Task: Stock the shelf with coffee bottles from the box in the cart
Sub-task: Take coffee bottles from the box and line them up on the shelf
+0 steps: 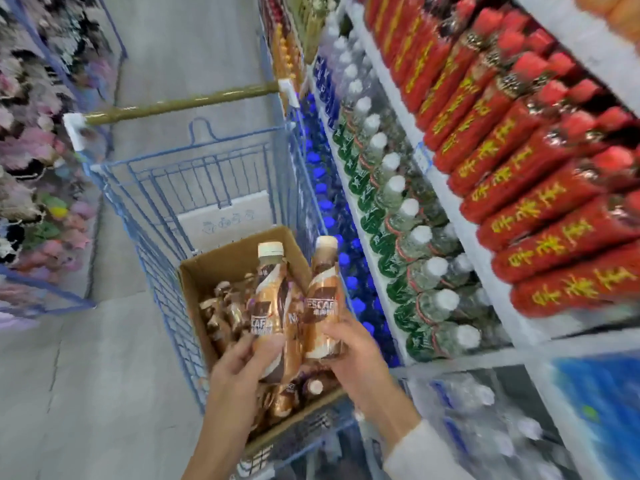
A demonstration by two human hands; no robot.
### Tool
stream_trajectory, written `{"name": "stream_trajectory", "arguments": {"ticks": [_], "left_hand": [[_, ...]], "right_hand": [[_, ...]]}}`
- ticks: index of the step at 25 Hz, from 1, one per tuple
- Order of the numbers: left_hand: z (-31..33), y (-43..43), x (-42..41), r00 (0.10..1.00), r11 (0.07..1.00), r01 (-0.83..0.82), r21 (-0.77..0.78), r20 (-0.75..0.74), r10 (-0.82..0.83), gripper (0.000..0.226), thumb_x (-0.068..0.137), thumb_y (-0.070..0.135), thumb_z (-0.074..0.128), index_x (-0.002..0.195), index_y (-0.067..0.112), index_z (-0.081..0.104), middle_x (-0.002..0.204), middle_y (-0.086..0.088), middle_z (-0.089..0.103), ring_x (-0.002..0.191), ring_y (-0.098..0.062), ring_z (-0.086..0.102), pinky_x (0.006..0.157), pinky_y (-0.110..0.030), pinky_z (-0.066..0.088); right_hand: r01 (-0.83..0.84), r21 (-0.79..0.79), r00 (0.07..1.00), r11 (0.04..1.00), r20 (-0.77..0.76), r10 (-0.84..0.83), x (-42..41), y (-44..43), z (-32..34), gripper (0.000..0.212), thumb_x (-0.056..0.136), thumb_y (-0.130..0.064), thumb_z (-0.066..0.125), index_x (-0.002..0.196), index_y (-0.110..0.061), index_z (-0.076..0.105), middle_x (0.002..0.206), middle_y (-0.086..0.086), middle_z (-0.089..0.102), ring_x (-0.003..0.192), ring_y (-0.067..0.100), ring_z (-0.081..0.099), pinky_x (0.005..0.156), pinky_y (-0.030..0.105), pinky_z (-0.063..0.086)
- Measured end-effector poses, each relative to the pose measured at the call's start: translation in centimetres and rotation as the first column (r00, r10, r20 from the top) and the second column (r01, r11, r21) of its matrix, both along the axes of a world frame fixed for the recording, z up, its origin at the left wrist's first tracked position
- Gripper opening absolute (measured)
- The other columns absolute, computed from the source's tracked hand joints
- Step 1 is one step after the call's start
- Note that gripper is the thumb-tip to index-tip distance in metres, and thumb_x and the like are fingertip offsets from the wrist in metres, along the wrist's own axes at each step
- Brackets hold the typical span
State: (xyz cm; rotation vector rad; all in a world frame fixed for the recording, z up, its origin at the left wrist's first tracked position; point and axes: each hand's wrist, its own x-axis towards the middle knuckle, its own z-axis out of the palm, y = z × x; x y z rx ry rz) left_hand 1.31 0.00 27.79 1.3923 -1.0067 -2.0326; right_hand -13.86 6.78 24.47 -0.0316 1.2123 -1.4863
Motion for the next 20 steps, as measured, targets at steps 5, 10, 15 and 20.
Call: {"name": "stream_trajectory", "arguments": {"ticks": [5, 10, 15, 20], "left_hand": [[3.2, 5.3, -6.5, 0.942, 0.953, 0.295, -0.077, -0.143, -0.303, 0.027, 0.066, 0.031, 0.083, 0.088, 0.014, 0.079, 0.087, -0.005, 0.077, 0.078, -0.02, 0.07, 0.065, -0.033, 0.056], [7.5, 14.6, -11.9, 0.806, 0.832, 0.528, -0.171, -0.209, -0.554, 0.017, 0.075, 0.026, 0.078, 0.075, 0.01, 0.075, 0.07, -0.003, 0.073, 0.062, -0.015, 0.068, 0.065, -0.031, 0.053], [12.1, 26.7, -14.2, 0.585, 0.641, 0.714, -0.283, -0.264, -0.767, 0.02, 0.081, 0.02, 0.07, 0.097, 0.01, 0.078, 0.088, -0.008, 0.079, 0.076, -0.017, 0.076, 0.062, -0.024, 0.058], [15.1, 37.3, -15.8, 0.395, 0.484, 0.789, -0.379, -0.29, -0.872, 0.024, 0.062, 0.031, 0.087, 0.082, 0.017, 0.083, 0.083, -0.006, 0.078, 0.072, -0.014, 0.074, 0.066, -0.027, 0.06]], "right_hand": [[0.359, -0.057, 0.898, 0.931, -0.25, -0.362, -2.9, 9.2, 5.1, 0.054, 0.071, -0.012, 0.073, 0.124, -0.015, 0.067, 0.112, 0.014, 0.075, 0.098, 0.031, 0.069, 0.091, 0.049, 0.052], [0.565, -0.147, 0.703, 0.812, -0.429, -0.567, -3.2, 21.7, 10.2, 0.049, 0.075, -0.013, 0.069, 0.124, -0.017, 0.064, 0.107, 0.005, 0.076, 0.099, 0.021, 0.07, 0.085, 0.037, 0.057], [0.7, -0.223, 0.506, 0.678, -0.516, -0.692, -1.2, 35.0, 15.1, 0.047, 0.077, -0.019, 0.071, 0.123, -0.016, 0.063, 0.107, 0.005, 0.073, 0.097, 0.016, 0.067, 0.083, 0.028, 0.055], [0.774, -0.288, 0.332, 0.563, -0.572, -0.75, 0.6, 46.1, 19.2, 0.048, 0.074, -0.021, 0.07, 0.121, -0.018, 0.063, 0.104, 0.0, 0.075, 0.094, 0.012, 0.068, 0.081, 0.025, 0.054]]}}
